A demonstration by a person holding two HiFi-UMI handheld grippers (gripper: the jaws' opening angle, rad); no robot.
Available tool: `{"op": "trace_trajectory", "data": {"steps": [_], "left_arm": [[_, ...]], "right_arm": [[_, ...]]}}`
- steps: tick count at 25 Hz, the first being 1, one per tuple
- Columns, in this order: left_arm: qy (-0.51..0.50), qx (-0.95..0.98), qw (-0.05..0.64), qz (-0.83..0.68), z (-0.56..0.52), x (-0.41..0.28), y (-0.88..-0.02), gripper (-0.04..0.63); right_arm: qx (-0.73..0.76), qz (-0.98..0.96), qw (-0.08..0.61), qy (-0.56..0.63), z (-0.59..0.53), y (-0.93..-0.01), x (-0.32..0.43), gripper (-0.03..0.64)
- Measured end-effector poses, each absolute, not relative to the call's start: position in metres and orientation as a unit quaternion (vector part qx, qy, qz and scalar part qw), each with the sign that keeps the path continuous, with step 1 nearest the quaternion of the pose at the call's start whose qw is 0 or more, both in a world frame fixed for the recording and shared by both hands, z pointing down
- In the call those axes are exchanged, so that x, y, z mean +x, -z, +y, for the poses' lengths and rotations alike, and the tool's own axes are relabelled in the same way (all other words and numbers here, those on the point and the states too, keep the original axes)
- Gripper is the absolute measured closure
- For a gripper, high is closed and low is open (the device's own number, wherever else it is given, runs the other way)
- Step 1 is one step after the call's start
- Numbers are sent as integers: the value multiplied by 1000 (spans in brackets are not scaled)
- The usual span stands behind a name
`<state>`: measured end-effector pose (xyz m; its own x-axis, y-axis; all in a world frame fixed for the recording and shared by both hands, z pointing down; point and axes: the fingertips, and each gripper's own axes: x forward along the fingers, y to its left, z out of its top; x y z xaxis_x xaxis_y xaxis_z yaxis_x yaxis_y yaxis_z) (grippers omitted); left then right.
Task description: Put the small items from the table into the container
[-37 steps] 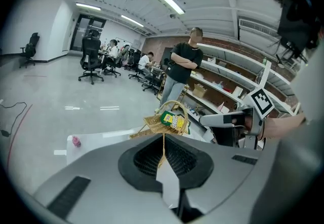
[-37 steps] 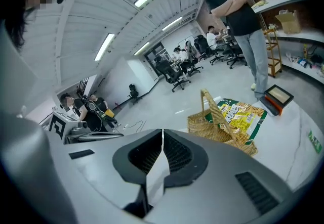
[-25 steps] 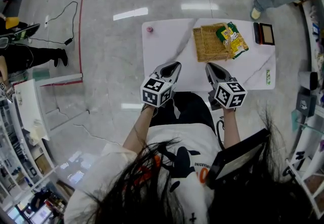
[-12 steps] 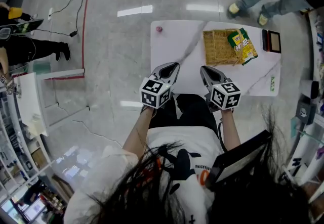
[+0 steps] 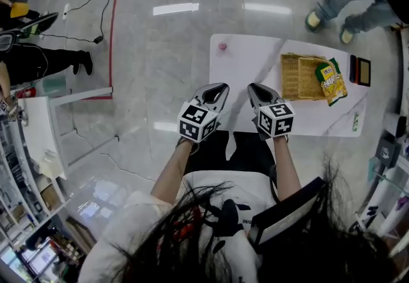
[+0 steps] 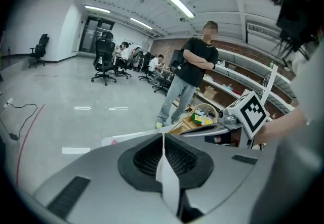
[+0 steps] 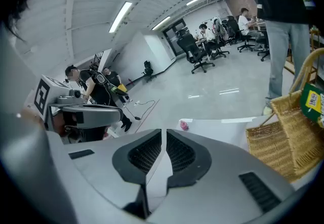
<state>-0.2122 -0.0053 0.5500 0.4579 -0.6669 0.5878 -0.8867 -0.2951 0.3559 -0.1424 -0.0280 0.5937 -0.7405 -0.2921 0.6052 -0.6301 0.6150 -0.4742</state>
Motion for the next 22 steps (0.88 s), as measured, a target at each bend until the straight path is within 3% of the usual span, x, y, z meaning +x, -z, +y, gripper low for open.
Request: {"op": "trace_trajectory", "data": {"steps": [6, 12, 22], "left_arm": [[-174, 797, 335, -472, -31, -260, -573, 584], [-189, 807, 345, -441, -45, -293, -599, 584], [-193, 803, 365, -429, -47, -331, -629, 584]], "right_arm": [[277, -854, 280, -339, -68, -644, -202, 584], [277, -840, 324, -335, -102, -700, -250, 503], [283, -811, 423, -290, -139, -783, -292, 469]]}}
